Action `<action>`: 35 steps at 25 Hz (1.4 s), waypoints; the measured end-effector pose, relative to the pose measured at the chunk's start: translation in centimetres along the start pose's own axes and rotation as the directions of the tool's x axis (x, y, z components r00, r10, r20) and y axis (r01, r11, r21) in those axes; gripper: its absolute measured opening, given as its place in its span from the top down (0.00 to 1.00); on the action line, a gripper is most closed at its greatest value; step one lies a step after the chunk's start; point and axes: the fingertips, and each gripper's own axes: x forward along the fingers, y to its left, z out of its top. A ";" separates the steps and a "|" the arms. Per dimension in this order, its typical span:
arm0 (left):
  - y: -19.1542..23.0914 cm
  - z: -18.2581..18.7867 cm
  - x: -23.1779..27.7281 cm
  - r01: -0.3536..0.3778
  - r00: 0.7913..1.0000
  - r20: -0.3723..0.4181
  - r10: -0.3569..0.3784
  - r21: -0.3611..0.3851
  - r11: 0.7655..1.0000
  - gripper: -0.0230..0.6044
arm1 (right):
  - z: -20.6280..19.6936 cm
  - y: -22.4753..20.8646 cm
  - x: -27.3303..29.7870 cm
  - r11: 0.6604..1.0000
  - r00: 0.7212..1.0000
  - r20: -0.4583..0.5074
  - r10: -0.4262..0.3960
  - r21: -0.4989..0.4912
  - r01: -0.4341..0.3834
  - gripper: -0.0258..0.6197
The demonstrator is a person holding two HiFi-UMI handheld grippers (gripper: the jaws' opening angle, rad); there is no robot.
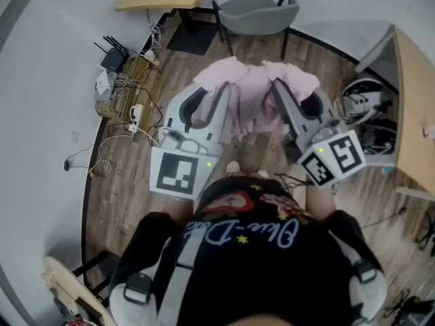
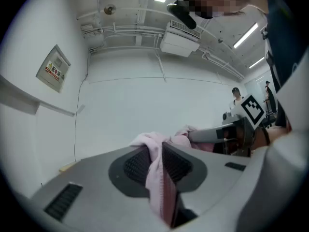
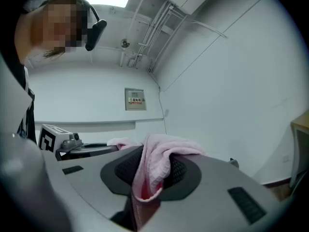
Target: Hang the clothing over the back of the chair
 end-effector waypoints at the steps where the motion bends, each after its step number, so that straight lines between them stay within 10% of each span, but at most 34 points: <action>1: 0.0 -0.1 0.0 -0.001 1.000 0.000 0.001 0.004 1.000 0.85 | -0.1 0.0 0.0 1.000 1.000 -0.001 0.001 0.004 -0.001 0.83; 21: -4.2 -0.9 1.2 -0.055 0.998 -0.043 0.055 0.023 0.998 0.85 | -0.7 -2.8 -2.4 0.998 0.998 -0.025 0.066 0.014 -0.066 0.83; 35: 1.5 -2.5 6.1 -0.043 0.999 -0.029 0.043 0.018 0.999 0.85 | -1.4 -5.7 4.7 0.999 0.997 -0.057 0.051 0.006 -0.051 0.83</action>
